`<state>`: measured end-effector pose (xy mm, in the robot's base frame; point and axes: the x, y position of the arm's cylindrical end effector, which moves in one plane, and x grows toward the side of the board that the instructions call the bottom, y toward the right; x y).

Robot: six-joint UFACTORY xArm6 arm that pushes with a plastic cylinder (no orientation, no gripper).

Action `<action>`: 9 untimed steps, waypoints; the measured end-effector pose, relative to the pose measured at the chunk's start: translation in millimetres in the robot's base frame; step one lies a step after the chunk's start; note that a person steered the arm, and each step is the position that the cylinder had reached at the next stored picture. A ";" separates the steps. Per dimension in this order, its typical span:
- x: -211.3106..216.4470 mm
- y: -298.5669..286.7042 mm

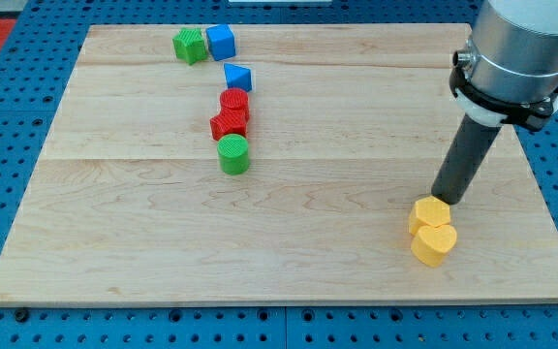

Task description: Move the blue triangle towards the right center

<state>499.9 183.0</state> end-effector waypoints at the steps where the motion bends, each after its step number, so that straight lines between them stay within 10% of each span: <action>1: 0.0 13.5; 5: -77.6 -16.0; 9: -164.6 -208.3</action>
<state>335.3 -25.3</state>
